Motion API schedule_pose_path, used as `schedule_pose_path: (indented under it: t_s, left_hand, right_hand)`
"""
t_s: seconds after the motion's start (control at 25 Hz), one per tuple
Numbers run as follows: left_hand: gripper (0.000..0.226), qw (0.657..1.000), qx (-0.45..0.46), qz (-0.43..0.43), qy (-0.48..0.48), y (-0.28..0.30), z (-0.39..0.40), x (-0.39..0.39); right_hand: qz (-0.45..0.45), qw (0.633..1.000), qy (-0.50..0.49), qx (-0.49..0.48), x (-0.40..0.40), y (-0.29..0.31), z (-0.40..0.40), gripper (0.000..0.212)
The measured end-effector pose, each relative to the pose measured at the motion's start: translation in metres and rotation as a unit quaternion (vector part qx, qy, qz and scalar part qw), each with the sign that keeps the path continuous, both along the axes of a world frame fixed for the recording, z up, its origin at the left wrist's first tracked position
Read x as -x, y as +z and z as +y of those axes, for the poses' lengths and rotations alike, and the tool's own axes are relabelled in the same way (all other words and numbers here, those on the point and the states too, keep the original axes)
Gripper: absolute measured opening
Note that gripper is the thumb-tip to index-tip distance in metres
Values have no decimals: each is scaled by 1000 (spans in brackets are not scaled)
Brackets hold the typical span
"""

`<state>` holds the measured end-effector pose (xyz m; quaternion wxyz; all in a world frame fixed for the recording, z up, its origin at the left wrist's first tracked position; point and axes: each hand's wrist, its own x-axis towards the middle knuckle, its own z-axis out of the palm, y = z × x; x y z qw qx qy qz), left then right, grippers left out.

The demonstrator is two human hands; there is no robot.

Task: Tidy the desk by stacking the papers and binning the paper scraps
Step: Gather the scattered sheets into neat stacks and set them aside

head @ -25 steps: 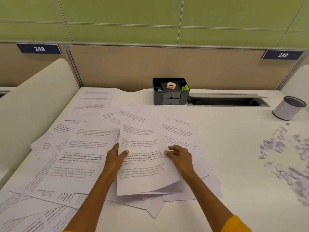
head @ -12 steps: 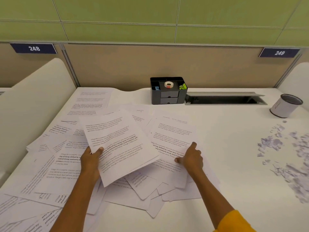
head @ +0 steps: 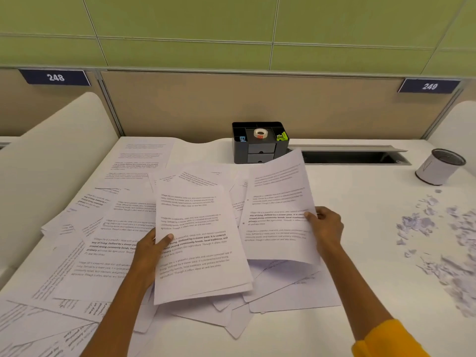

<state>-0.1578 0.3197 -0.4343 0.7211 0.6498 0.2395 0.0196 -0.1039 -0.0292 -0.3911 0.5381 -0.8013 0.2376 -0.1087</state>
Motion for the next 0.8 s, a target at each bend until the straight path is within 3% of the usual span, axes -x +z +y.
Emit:
schedule_pose_path:
  t_s: [0.16, 0.36, 0.68, 0.8]
  left_hand:
    - [34, 999, -28, 12, -38, 1, 9, 2]
    - [38, 999, -32, 0, -44, 4, 12, 0]
    - [16, 999, -40, 23, -13, 1, -27, -3]
    - [20, 999, -24, 29, 13, 4, -32, -2]
  right_hand:
    - [33, 991, -67, -114, -14, -9, -22, 28]
    - [64, 978, -16, -200, -13, -24, -19, 16]
    - [77, 979, 135, -130, 14, -43, 61, 15]
    - [71, 975, 172, -122, 19, -42, 84, 12]
